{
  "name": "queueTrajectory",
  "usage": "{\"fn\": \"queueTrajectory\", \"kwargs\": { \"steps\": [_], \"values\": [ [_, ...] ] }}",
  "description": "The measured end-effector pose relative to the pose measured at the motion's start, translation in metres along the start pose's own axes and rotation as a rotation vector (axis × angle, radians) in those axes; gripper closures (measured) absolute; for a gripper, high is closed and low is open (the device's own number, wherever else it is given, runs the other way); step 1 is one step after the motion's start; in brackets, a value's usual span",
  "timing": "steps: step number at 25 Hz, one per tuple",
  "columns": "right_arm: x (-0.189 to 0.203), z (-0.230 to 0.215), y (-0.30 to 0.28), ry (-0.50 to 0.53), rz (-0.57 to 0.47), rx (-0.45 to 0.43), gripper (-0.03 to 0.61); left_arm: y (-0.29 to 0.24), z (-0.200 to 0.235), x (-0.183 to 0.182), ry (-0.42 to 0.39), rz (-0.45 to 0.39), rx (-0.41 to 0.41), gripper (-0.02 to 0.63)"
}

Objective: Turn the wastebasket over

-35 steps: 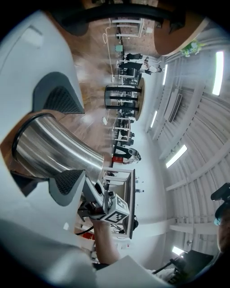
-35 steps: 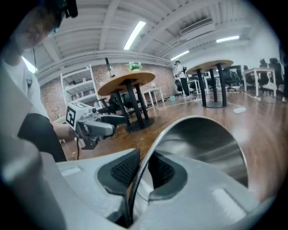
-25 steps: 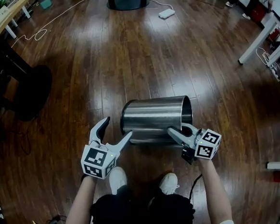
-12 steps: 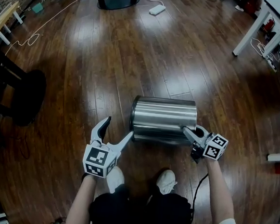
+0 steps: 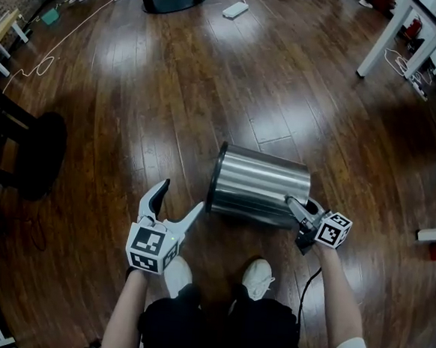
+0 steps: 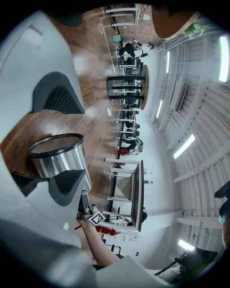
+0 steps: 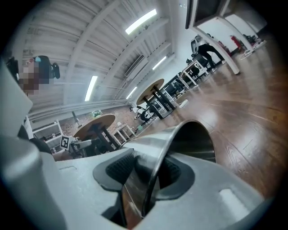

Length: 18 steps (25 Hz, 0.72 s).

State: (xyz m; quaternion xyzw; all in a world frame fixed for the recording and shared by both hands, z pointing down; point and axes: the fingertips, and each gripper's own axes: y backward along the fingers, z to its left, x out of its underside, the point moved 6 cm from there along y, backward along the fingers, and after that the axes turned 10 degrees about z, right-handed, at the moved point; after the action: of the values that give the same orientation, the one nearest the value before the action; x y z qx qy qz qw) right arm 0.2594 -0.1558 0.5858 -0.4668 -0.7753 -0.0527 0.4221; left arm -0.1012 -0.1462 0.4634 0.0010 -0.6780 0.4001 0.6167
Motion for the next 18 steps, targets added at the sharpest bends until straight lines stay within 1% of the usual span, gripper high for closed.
{"fn": "queueTrajectory", "kwargs": {
  "steps": [2,4,5,8,12,16,18],
  "values": [
    [0.002,-0.003,0.002,-0.01,0.01,0.021,0.435,0.0,-0.001,-0.003,0.005,-0.002,0.003,0.216],
    [0.008,-0.012,0.008,-0.027,0.028,0.075,0.311,0.001,-0.001,-0.005,0.006,-0.006,0.006,0.217],
    [0.01,-0.014,0.014,-0.031,0.038,0.104,0.284,0.001,-0.001,-0.006,0.005,-0.008,0.008,0.217],
    [0.01,-0.015,0.032,-0.014,0.067,0.179,0.281,0.002,-0.001,-0.008,-0.003,-0.012,0.011,0.216],
    [0.01,-0.014,0.053,0.048,0.118,0.255,0.275,-0.001,-0.001,-0.005,-0.001,-0.01,0.014,0.217],
    [-0.004,0.001,0.064,0.132,0.132,0.302,0.273,-0.002,-0.002,-0.003,0.004,-0.009,0.025,0.216],
    [-0.017,0.015,0.062,0.187,0.122,0.296,0.272,-0.002,-0.002,-0.002,0.006,-0.006,0.028,0.216]
  ]
}}
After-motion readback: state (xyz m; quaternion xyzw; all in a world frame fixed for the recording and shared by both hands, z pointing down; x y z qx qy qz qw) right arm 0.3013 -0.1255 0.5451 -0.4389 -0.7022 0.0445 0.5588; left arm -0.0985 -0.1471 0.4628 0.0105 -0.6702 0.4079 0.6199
